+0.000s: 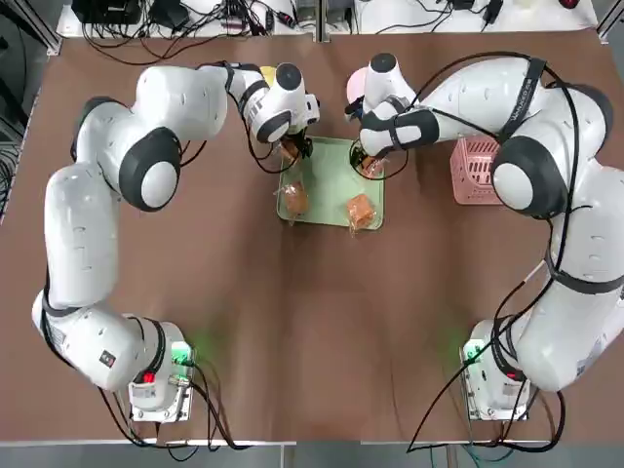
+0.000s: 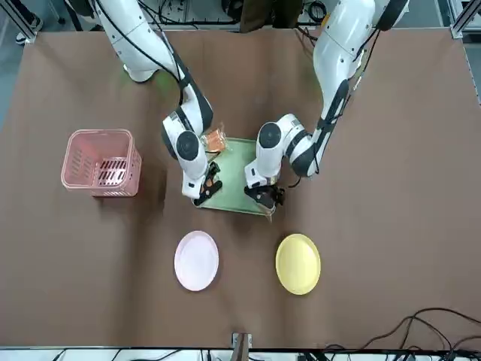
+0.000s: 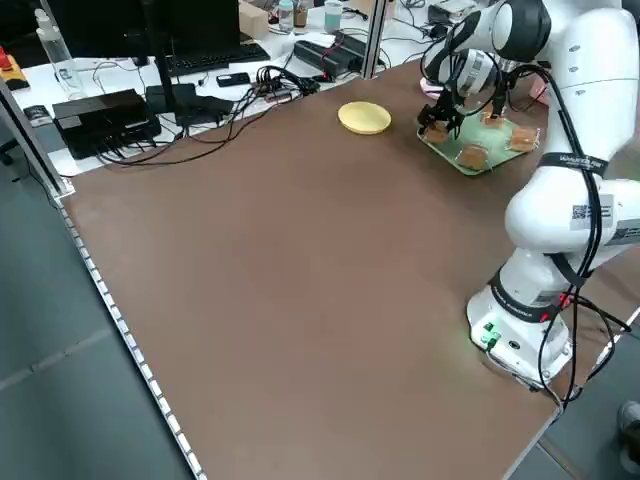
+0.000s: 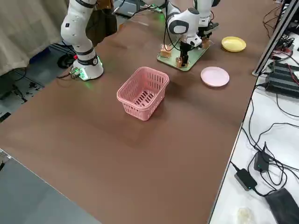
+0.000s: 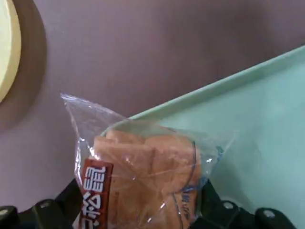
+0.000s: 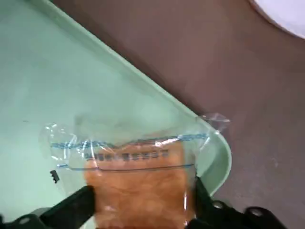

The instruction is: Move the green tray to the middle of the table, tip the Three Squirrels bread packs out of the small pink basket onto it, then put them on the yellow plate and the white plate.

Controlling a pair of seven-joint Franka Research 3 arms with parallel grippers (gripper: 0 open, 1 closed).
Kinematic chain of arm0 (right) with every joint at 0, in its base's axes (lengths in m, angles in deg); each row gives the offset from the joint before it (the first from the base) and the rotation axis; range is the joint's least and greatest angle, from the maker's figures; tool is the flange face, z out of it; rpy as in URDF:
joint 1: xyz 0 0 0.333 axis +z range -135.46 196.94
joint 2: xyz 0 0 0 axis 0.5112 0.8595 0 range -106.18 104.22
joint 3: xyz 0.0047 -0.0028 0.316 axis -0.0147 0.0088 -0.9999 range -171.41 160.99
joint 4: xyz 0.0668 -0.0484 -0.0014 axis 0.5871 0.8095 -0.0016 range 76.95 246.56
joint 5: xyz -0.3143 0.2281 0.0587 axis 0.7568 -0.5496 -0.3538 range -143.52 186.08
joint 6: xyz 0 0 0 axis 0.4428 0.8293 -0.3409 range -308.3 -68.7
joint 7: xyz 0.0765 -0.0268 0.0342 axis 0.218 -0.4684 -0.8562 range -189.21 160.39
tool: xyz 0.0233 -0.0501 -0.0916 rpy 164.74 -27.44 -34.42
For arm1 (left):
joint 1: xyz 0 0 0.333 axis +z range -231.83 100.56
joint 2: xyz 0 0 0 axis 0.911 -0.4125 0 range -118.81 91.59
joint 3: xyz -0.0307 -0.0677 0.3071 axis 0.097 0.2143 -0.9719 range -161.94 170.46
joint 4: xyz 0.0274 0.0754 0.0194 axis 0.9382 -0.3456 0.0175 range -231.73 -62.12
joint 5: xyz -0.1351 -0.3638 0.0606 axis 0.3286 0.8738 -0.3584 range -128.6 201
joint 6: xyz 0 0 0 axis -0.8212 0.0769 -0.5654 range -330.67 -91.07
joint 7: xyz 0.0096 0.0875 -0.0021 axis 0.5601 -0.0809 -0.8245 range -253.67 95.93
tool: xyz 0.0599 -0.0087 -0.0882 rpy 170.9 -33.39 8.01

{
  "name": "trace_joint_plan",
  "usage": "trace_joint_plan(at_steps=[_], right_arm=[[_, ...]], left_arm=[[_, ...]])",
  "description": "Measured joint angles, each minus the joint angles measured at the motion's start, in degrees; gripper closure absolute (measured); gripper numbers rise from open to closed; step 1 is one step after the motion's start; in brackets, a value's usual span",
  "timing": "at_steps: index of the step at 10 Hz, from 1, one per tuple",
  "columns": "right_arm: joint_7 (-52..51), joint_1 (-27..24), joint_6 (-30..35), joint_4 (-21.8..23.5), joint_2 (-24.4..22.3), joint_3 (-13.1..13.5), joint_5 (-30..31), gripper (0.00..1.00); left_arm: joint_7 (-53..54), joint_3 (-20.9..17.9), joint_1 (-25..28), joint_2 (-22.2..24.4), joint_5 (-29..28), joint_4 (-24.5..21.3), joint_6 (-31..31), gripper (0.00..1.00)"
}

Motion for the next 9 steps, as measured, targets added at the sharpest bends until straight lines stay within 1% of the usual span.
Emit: trace_joint_plan(at_steps=[1,2,3,4,5,6,7,8,9], right_arm=[[0.0,0.0,0.1,-0.2,-0.1,0.1,0.0,0.31],[0.0,0.0,0.2,-0.3,-0.1,0.1,0.1,0.36],[0.0,0.0,0.3,-0.5,-0.2,0.2,0.2,0.45],[0.0,0.0,0.6,-0.8,-0.4,0.4,0.4,0.55],[0.0,-0.1,1.9,-1.2,-0.6,0.4,0.4,0.57],[0.0,-0.2,4.0,-2.2,-0.9,0.5,0.4,0.57],[0.0,-0.4,5.6,-4.0,-1.4,0.7,0.4,0.57],[0.1,-0.8,6.2,-6.4,-1.9,1.1,0.5,0.57],[0.1,-1.5,6.8,-9.9,-2.2,1.7,0.5,0.61]], left_arm=[[0.0,0.0,0.0,0.0,0.0,0.1,0.0,0.03],[0.0,0.0,0.0,0.0,0.0,0.2,0.1,0.14],[-0.2,0.0,0.0,0.0,0.0,0.5,0.6,0.31],[-0.6,0.0,0.0,0.1,0.0,0.8,1.1,0.34],[-0.8,0.0,0.1,0.2,0.0,1.1,1.7,0.40],[-1.0,0.0,0.1,0.4,0.0,1.4,2.7,0.41],[-1.3,0.1,0.3,1.1,0.0,1.9,5.3,0.40],[-1.8,0.1,0.7,2.5,0.0,2.1,8.4,0.40],[-2.4,0.1,1.5,4.4,0.5,2.2,10.2,0.40]])
